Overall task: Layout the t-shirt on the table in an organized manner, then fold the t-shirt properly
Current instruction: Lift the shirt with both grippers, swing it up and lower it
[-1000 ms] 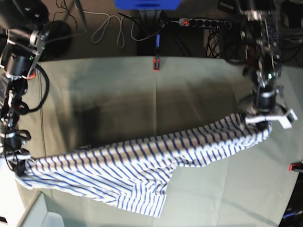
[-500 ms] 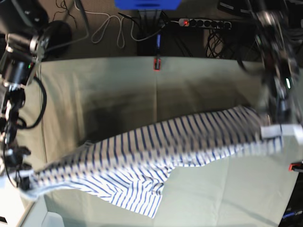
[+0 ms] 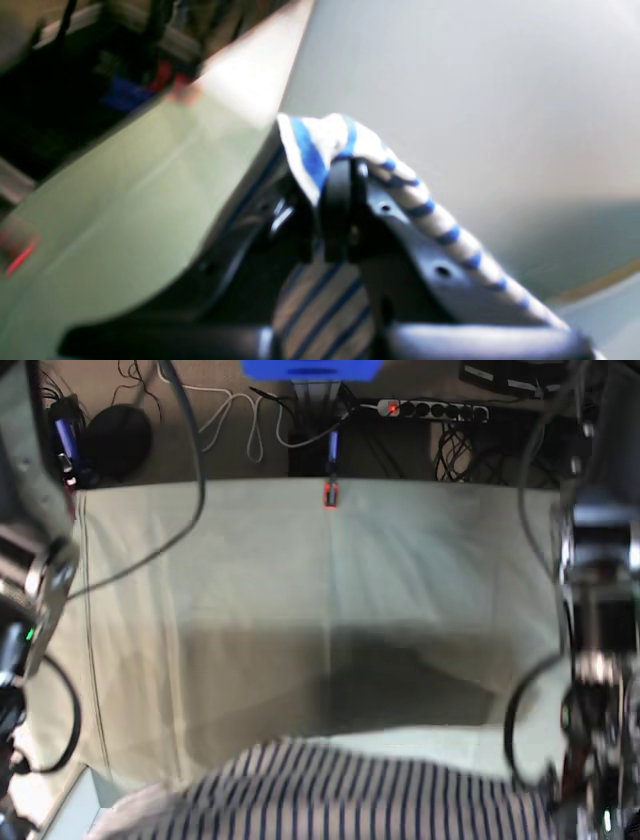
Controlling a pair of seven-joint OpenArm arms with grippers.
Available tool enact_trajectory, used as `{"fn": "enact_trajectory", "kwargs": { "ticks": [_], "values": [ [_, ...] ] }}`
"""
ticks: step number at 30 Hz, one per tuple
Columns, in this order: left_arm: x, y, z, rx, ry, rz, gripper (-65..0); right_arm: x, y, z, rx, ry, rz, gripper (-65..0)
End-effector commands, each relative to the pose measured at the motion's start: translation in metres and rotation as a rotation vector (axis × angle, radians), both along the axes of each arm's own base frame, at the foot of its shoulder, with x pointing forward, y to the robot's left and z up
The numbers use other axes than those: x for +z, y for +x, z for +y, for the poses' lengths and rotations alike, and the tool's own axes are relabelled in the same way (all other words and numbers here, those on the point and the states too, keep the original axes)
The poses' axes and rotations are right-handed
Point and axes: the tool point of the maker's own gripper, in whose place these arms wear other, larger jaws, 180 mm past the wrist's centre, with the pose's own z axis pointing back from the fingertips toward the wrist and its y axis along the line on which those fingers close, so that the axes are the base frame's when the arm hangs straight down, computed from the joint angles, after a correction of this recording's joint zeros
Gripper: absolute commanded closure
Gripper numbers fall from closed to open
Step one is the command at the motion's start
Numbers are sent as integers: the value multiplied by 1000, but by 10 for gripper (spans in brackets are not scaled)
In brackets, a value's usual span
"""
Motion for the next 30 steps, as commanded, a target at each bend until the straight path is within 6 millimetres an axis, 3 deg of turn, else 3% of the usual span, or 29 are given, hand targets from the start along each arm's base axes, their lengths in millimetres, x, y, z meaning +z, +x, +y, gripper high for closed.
{"fn": "enact_trajectory", "kwargs": {
  "ticks": [1,4,6,8,11,14,16,19,22,25,28,30],
  "values": [
    [28,5,10,26,-12,-50,0,43,-2,-20,-37,-16,-98,0],
    [41,13,11,17,-63,-62,0,49,0,-23,-40,-18,-102,0],
    [31,13,9,8,-88,-45,0,44,0,-23,-38,-19,-85,0],
    [1,9,11,9,-98,8,0,8,-7,-23,-37,-22,-19,0],
    [-66,-11,15,21,-97,126,0,-49,-21,-22,-34,-26,86,0],
    [-125,-43,28,47,-143,219,0,-106,-42,-21,-30,-25,195,0],
    [-157,-68,36,60,-188,265,0,-130,-56,-21,-29,-31,239,0],
    [-189,-106,43,68,-228,315,0,-158,-85,-17,-12,-76,305,0],
    [-209,-139,47,66,-234,353,0,-158,-104,-6,12,-130,308,0],
    [-217,-165,57,88,-241,365,0,-147,-118,5,37,-181,290,0],
    [-222,-173,64,110,-248,374,0,-149,-117,22,70,-187,294,0],
    [-234,-175,66,119,-255,405,-3,-161,-116,31,91,-176,320,0]
  ]
}}
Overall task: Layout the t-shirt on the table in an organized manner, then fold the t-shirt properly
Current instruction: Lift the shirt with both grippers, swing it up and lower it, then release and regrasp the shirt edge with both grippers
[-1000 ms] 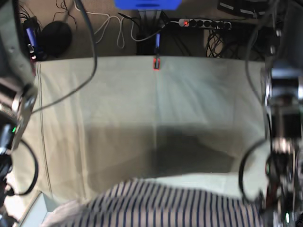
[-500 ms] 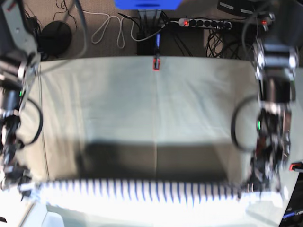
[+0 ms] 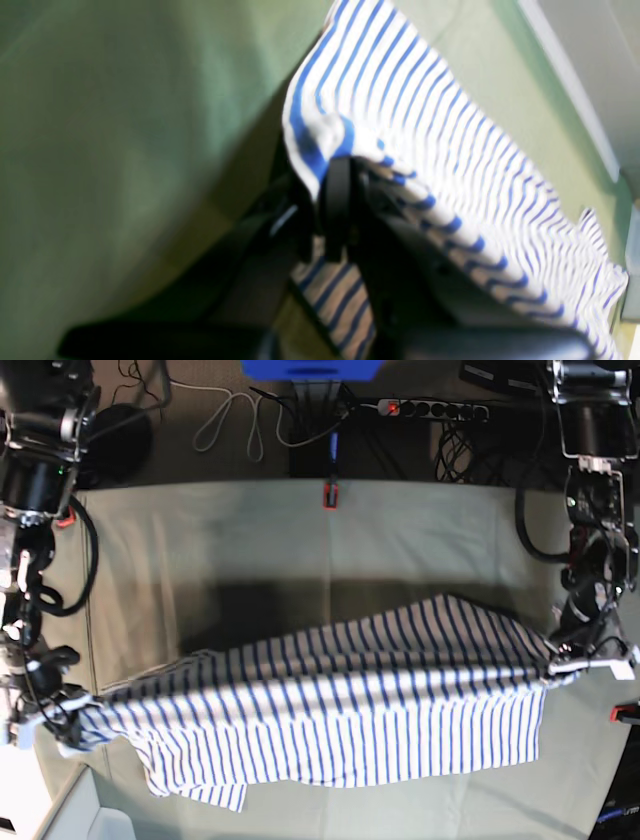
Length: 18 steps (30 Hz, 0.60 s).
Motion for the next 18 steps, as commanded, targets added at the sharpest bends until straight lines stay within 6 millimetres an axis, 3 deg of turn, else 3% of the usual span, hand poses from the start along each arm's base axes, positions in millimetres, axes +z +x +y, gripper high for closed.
{"fn": "enact_trajectory", "kwargs": {
  "ticks": [1,2,4,7,11,16,18],
  "values": [
    [6,4,13,32,16,-17,-4,12,9,-6,-4,-12,-31,0],
    [-3,3,13,46,-1,3,-4,4,15,0,8,-1,-8,0],
    [-3,19,6,57,-36,-9,-4,-18,23,5,17,25,52,-11],
    [1,45,0,75,-86,-21,-4,-29,43,0,-15,78,64,-64],
    [14,77,-10,84,-138,-51,-5,-24,56,-11,-55,101,14,-109],
    [20,96,-10,97,-165,-52,-9,-16,62,-11,-52,96,1,-158],
    [15,101,-15,84,-164,-27,-45,-18,61,-11,-52,96,3,-186]
  ]
}}
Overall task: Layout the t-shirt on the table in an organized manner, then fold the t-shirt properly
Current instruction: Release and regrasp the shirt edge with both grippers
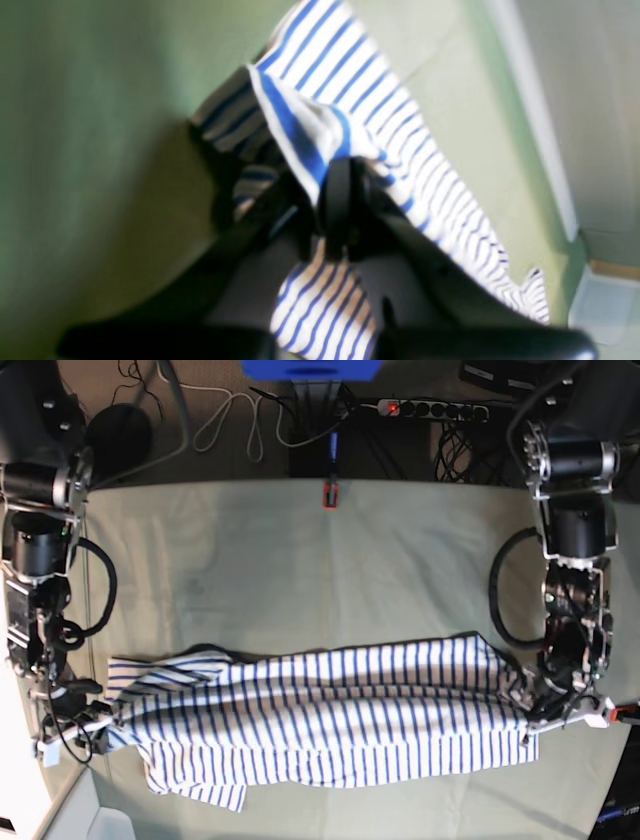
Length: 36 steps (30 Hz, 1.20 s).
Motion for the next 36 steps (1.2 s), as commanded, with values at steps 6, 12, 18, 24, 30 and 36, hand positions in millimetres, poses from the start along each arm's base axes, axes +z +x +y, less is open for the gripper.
{"fn": "enact_trajectory", "kwargs": {
  "ticks": [6,12,18,24,30,36],
  "values": [
    [3,17,-1,-11,16,13,-258,15,4,-8,-12,-10,-49,-325],
    [3,16,-1,-9,5,12,-327,16,-1,-20,-27,-22,-47,-419],
    [-12,-23,-10,-44,37,7,-426,12,-25,-15,3,-69,-60,-419],
    [-47,-53,-34,-64,4,73,-427,8,-47,-4,37,-98,-67,-419],
    [-59,-49,-53,-70,-38,96,-427,-14,-67,-3,41,-95,-15,-419],
    [-81,-46,-56,-52,-73,175,-426,-31,-82,-2,44,-92,25,-419]
  ]
}}
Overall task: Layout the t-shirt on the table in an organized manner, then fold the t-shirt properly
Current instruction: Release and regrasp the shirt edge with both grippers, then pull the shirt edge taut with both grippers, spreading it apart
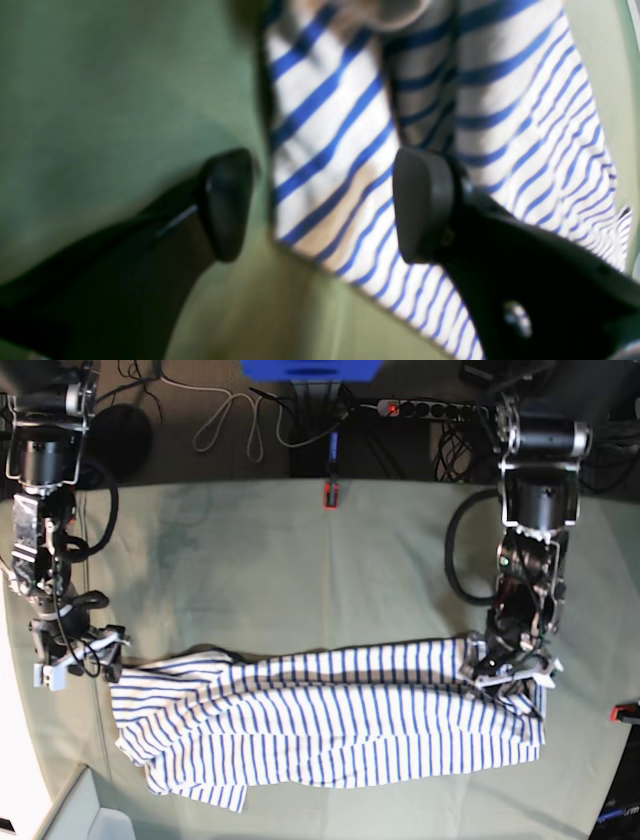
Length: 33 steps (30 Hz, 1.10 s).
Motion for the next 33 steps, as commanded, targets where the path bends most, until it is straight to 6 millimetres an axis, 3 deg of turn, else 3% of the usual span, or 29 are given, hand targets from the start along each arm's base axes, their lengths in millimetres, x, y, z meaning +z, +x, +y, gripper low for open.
{"fn": "enact_trajectory", "kwargs": {
  "ticks": [1,4,10,11,15,17,22,26,28,33],
  "values": [
    [1,3,0,4,-18,11,-426,16,6,-9,-6,-17,-52,-419],
    [-6,4,-8,5,-37,33,-383,13,3,-10,-7,-20,-40,-419],
    [5,9,-7,0,-28,-1,-25,12,6,-12,-12,-16,-37,-421],
    [4,7,-6,1,-28,1,0,15,11,-11,-11,-15,-45,-422],
    [10,0,-6,-7,-25,-28,0,2,23,-21,-51,18,-3,-422],
    [24,-5,4,-17,5,-75,0,-3,34,-25,-75,42,19,-423],
    [51,-42,17,-29,18,-162,0,-13,46,-31,-110,84,59,-423],
    [41,-79,38,38,-7,-135,0,-15,46,-27,-108,92,63,-423],
    [34,-90,47,63,-2,-116,0,-18,47,-15,-98,110,61,-423],
    [29,-101,53,81,-4,-100,0,-16,55,9,-33,80,9,-423]
  ]
}}
